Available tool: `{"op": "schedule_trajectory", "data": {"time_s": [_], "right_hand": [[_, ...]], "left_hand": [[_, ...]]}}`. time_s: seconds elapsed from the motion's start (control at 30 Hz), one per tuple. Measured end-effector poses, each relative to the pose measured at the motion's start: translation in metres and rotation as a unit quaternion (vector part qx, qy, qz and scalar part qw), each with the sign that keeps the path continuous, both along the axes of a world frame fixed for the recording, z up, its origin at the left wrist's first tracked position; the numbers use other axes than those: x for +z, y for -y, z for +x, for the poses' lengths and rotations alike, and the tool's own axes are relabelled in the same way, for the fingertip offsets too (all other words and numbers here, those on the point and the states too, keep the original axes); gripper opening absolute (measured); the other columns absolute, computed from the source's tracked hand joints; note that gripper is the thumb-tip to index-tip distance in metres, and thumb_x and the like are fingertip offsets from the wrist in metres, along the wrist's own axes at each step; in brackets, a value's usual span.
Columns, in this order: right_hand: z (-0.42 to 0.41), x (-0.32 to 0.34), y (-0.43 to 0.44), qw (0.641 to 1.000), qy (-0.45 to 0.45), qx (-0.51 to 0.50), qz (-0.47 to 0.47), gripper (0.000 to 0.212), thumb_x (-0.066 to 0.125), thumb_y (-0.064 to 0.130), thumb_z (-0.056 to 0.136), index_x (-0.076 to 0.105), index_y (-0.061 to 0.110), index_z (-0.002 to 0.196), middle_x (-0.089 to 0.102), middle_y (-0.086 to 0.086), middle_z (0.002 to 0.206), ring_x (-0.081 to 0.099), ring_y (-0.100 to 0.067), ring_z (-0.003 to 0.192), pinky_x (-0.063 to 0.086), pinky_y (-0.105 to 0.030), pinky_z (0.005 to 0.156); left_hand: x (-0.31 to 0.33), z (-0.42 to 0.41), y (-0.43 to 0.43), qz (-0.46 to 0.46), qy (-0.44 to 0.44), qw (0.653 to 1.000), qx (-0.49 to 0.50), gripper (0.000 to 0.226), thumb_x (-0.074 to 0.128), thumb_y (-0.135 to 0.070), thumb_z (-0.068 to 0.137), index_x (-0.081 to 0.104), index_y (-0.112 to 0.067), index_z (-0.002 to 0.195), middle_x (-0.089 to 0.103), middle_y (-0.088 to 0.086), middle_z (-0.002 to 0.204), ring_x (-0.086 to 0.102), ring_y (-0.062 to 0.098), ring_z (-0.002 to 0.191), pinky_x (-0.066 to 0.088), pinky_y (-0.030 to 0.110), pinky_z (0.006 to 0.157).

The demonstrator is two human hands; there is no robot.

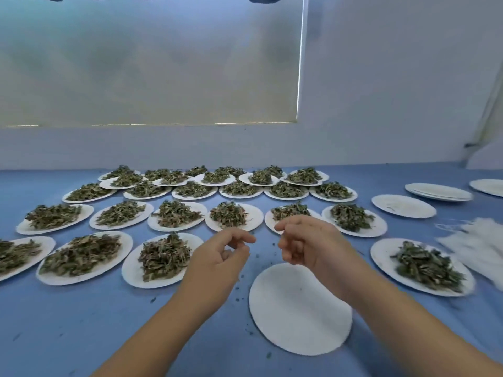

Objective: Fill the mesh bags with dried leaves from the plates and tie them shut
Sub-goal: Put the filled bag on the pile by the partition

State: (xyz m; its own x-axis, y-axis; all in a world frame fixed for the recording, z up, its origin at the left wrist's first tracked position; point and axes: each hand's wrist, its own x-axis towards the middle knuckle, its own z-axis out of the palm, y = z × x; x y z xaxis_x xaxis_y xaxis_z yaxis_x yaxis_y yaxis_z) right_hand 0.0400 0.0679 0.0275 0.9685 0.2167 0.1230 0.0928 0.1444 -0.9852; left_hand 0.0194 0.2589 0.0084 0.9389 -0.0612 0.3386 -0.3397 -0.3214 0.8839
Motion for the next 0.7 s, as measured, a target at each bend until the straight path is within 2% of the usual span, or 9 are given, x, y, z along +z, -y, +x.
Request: {"op": "schedule_trajectory", "data": {"time_s": [0.07,0.13,0.2,0.27,0.33,0.4,0.5,0.63,0.7], "right_hand": [[0.002,-0.005,0.025,0.995,-0.022,-0.048,-0.086,0.018,0.055,0.007,0.091,0.070,0.012,0.085,0.064,-0.008,0.069,0.056,-0.019,0.053,0.040,-0.030,0.053],[0.003,-0.011,0.047,0.969,-0.024,-0.107,-0.222,0.016,0.056,0.013,0.089,0.070,0.019,0.084,0.066,-0.001,0.070,0.057,-0.013,0.053,0.041,-0.026,0.049],[0.003,-0.016,0.066,0.908,-0.003,-0.154,-0.390,0.011,0.055,0.025,0.089,0.064,0.029,0.084,0.064,0.008,0.072,0.058,-0.009,0.056,0.044,-0.025,0.050],[0.000,-0.021,0.076,0.827,0.014,-0.148,-0.542,0.011,0.051,0.038,0.089,0.059,0.032,0.087,0.062,0.011,0.079,0.059,-0.007,0.068,0.049,-0.028,0.061],[-0.004,-0.028,0.077,0.789,0.008,-0.121,-0.603,0.022,0.048,0.046,0.088,0.062,0.028,0.087,0.065,0.008,0.085,0.062,-0.010,0.079,0.053,-0.033,0.074],[-0.008,-0.032,0.075,0.787,0.007,-0.107,-0.607,0.027,0.049,0.048,0.087,0.064,0.025,0.087,0.066,0.006,0.088,0.063,-0.013,0.083,0.053,-0.036,0.078],[-0.009,-0.033,0.078,0.809,0.012,-0.102,-0.579,0.016,0.055,0.044,0.087,0.062,0.029,0.084,0.062,0.012,0.085,0.059,-0.006,0.077,0.051,-0.028,0.070],[-0.004,-0.026,0.097,0.889,-0.013,-0.141,-0.435,0.006,0.061,0.027,0.087,0.065,0.025,0.083,0.062,0.009,0.068,0.055,-0.005,0.055,0.038,-0.020,0.051],[0.001,-0.018,0.113,0.931,-0.063,-0.162,-0.322,0.006,0.061,0.018,0.087,0.067,0.016,0.084,0.058,0.002,0.052,0.047,-0.011,0.040,0.034,-0.022,0.041]], "left_hand": [[-0.008,0.004,0.013,0.031,-0.018,0.999,0.011,0.028,0.053,-0.019,0.093,0.065,-0.043,0.084,0.058,-0.003,0.073,0.046,0.014,0.052,0.039,0.029,0.047],[-0.017,0.006,0.019,0.116,-0.023,0.992,0.033,0.019,0.051,-0.026,0.094,0.060,-0.042,0.091,0.058,-0.011,0.072,0.048,0.004,0.052,0.045,0.028,0.055],[-0.023,0.005,0.020,0.236,-0.020,0.970,0.060,0.012,0.046,-0.038,0.094,0.048,-0.044,0.105,0.057,-0.011,0.070,0.054,0.003,0.063,0.048,0.028,0.063],[-0.026,0.002,0.020,0.324,-0.019,0.941,0.089,0.027,0.040,-0.049,0.094,0.035,-0.043,0.120,0.057,-0.009,0.069,0.054,0.002,0.068,0.047,0.028,0.064],[-0.027,0.000,0.022,0.387,-0.027,0.915,0.109,0.039,0.036,-0.053,0.093,0.025,-0.041,0.129,0.058,-0.008,0.073,0.055,0.004,0.073,0.047,0.028,0.064],[-0.029,0.000,0.026,0.414,-0.047,0.902,0.115,0.046,0.037,-0.052,0.092,0.021,-0.040,0.134,0.058,-0.008,0.075,0.055,0.005,0.076,0.044,0.027,0.061],[-0.027,0.002,0.033,0.392,-0.094,0.909,0.103,0.050,0.043,-0.043,0.092,0.021,-0.041,0.136,0.057,-0.009,0.072,0.055,0.006,0.074,0.040,0.027,0.057],[-0.012,0.016,0.043,0.238,-0.155,0.956,0.071,0.046,0.055,-0.032,0.088,0.034,-0.040,0.129,0.060,-0.007,0.065,0.056,0.009,0.057,0.049,0.029,0.060],[-0.002,0.031,0.053,0.152,-0.157,0.974,0.058,0.039,0.057,-0.028,0.088,0.042,-0.038,0.122,0.058,-0.008,0.056,0.052,0.007,0.044,0.044,0.023,0.047]]}}
